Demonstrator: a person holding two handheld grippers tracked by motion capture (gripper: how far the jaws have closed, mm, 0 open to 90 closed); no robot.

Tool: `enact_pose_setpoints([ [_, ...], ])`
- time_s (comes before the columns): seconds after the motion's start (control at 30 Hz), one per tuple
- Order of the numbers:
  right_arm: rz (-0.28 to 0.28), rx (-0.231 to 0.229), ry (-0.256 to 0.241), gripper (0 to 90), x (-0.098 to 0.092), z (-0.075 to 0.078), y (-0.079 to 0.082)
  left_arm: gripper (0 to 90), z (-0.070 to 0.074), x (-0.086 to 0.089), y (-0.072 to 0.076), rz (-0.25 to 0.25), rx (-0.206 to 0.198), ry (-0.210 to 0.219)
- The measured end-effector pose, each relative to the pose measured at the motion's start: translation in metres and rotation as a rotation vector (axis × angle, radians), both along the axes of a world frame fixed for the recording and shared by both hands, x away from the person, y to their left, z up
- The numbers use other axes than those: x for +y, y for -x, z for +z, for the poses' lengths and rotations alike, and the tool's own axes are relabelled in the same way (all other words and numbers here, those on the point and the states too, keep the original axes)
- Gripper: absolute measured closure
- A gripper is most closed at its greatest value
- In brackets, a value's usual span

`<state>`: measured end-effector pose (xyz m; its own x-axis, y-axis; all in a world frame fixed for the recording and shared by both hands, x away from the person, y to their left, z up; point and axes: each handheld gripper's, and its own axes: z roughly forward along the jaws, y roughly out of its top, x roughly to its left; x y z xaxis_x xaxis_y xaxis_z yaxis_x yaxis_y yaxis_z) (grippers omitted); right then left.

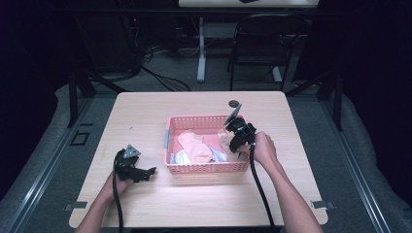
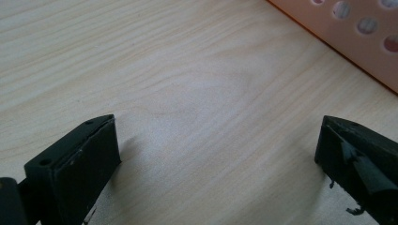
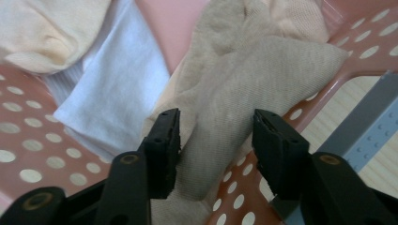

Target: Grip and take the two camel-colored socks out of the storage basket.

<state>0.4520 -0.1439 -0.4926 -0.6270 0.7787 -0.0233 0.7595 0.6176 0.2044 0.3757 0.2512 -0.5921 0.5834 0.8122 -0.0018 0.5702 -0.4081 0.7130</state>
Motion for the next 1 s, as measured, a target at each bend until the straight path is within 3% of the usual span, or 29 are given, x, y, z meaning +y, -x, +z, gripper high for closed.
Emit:
enact_pose_setpoints([
  [0.13,-0.016,-0.001,0.006,71.4,-0.001,-0.001,0.0,0.0,0.0,0.0,0.0,0.0,0.0,0.0],
  [0.27,-0.01,-0.006,0.016,79.2,-0.001,0.0,0.0,0.0,0.0,0.0,0.0,-0.002,0.0,-0.001],
  [0.43,-0.012,-0.007,0.003,80.7,0.0,0.009,-0.001,0.0,0.0,0.0,0.0,-0.002,0.0,-0.001],
  [0.73,0.035,0.004,0.05,81.8,0.002,0.039,-0.004,0.0,0.0,0.0,0.0,-0.001,0.0,-0.001],
  [0.87,0.058,0.034,0.078,81.5,0.004,0.052,-0.005,0.0,0.0,0.0,0.0,-0.001,0.0,-0.001],
  [1.0,0.061,0.026,0.075,81.3,0.005,0.064,-0.005,0.0,0.0,0.0,0.0,-0.001,0.0,-0.001],
])
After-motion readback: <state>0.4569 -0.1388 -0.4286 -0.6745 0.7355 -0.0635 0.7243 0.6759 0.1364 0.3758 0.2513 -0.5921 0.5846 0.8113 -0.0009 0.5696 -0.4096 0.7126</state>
